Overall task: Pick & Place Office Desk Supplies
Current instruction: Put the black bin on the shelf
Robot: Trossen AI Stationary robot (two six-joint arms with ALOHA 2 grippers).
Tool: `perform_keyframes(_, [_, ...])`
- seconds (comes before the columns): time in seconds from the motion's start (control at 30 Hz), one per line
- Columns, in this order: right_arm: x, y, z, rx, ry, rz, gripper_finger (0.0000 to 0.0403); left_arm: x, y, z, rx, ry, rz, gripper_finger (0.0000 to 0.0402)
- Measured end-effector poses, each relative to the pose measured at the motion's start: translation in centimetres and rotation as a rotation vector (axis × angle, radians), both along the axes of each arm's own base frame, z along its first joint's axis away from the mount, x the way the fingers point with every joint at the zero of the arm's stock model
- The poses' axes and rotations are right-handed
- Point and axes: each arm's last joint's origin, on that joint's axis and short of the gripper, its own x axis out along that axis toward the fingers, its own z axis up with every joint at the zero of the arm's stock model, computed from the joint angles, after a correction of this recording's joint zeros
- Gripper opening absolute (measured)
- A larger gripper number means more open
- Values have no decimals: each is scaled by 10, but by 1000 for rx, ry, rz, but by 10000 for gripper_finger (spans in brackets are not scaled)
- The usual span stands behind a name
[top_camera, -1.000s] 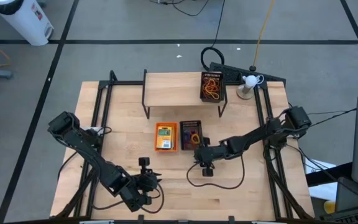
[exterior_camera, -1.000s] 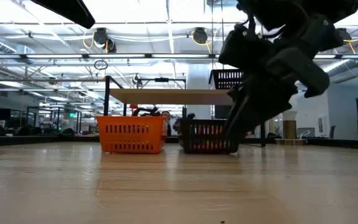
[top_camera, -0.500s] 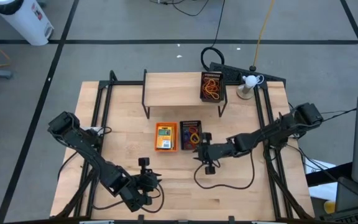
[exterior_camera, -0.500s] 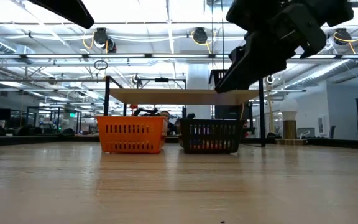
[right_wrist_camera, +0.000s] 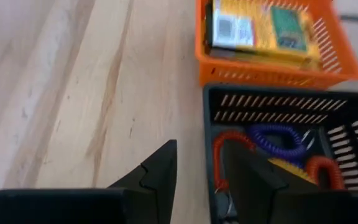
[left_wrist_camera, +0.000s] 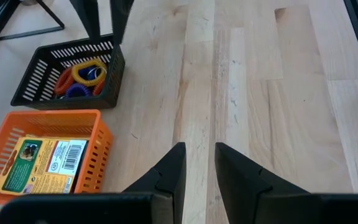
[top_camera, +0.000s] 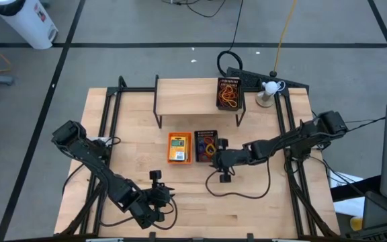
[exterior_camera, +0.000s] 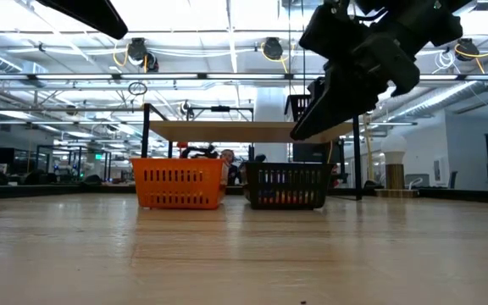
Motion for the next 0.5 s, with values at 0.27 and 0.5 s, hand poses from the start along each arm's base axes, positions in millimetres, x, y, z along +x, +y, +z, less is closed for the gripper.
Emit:
perform_keyframes(0.27, [4, -2, -20, 6, 80, 2, 121, 0, 0, 0, -2, -1, 0, 88])
perform_keyframes(0.5, [10, -7, -38, 20, 128, -8, 120, 0, 0, 0, -2, -2, 0, 88])
